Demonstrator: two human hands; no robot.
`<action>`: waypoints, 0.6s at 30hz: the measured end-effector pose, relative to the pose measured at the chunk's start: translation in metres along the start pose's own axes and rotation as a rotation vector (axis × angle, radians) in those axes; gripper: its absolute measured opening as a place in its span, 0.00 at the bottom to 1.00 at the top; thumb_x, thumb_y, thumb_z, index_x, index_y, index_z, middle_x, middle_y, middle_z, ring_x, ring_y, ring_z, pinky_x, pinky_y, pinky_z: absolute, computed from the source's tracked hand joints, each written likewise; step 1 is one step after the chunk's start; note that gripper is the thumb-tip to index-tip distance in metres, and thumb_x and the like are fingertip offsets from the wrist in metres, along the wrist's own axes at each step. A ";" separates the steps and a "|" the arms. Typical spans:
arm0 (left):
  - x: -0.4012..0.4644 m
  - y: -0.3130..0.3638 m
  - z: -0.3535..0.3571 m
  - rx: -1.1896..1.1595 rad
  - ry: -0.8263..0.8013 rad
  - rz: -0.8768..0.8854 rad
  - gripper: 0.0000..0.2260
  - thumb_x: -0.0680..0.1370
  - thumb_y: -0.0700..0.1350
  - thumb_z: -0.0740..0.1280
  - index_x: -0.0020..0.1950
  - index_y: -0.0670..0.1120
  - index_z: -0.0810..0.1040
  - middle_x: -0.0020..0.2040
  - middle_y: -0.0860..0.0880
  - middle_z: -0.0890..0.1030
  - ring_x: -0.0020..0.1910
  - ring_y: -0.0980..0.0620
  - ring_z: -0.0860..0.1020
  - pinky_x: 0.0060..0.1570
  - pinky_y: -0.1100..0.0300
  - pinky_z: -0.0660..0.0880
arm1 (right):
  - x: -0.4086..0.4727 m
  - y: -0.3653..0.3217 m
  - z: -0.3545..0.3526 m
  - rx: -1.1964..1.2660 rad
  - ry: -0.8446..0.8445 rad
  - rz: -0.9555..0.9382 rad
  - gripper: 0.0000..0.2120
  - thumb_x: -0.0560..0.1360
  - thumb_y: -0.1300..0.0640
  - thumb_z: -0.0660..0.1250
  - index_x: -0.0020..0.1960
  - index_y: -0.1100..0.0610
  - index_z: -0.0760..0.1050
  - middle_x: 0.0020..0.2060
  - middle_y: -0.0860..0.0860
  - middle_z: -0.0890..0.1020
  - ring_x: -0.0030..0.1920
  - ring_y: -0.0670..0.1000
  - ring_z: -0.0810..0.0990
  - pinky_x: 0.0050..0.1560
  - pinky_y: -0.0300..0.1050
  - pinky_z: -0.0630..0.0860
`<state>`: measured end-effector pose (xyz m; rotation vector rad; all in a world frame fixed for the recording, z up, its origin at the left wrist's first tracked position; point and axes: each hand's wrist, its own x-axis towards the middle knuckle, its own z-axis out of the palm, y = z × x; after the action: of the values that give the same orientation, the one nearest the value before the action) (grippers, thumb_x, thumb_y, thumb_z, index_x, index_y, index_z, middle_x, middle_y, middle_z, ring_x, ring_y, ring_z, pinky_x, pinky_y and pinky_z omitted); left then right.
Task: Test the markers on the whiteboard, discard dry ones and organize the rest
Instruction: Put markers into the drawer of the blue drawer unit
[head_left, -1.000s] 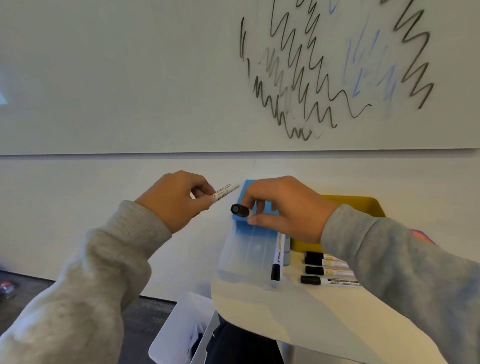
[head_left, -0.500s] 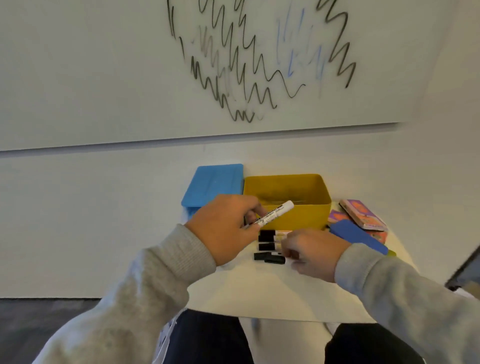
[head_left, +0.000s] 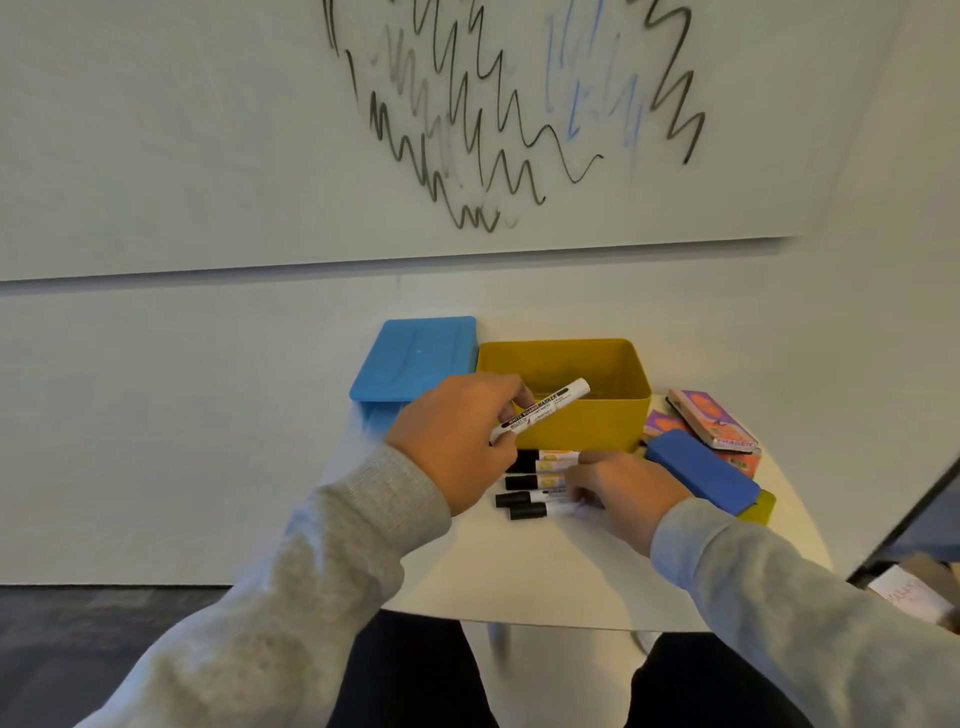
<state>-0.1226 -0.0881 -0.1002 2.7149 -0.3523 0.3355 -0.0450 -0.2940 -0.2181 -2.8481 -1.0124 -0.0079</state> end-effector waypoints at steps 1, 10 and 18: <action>0.000 0.001 0.001 0.010 -0.002 0.002 0.12 0.79 0.44 0.67 0.61 0.55 0.77 0.49 0.58 0.78 0.39 0.58 0.75 0.44 0.53 0.80 | 0.000 0.001 0.002 0.014 0.010 0.008 0.06 0.79 0.56 0.69 0.52 0.46 0.76 0.54 0.48 0.78 0.50 0.54 0.78 0.44 0.41 0.71; -0.012 0.016 0.017 0.357 0.053 0.222 0.13 0.78 0.40 0.65 0.62 0.49 0.75 0.53 0.49 0.79 0.49 0.47 0.76 0.42 0.55 0.66 | -0.028 0.037 -0.030 0.232 0.137 0.126 0.12 0.71 0.65 0.71 0.48 0.49 0.82 0.42 0.43 0.78 0.40 0.43 0.73 0.42 0.32 0.68; -0.029 0.023 0.107 0.544 -0.164 0.292 0.19 0.69 0.35 0.71 0.59 0.45 0.76 0.52 0.44 0.79 0.48 0.42 0.78 0.45 0.49 0.72 | -0.047 0.040 -0.037 0.281 0.099 0.180 0.15 0.73 0.65 0.70 0.53 0.47 0.82 0.48 0.42 0.79 0.44 0.43 0.74 0.48 0.34 0.69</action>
<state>-0.1367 -0.1452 -0.1962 3.2353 -0.8121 0.3242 -0.0553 -0.3586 -0.1876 -2.6398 -0.6758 0.0095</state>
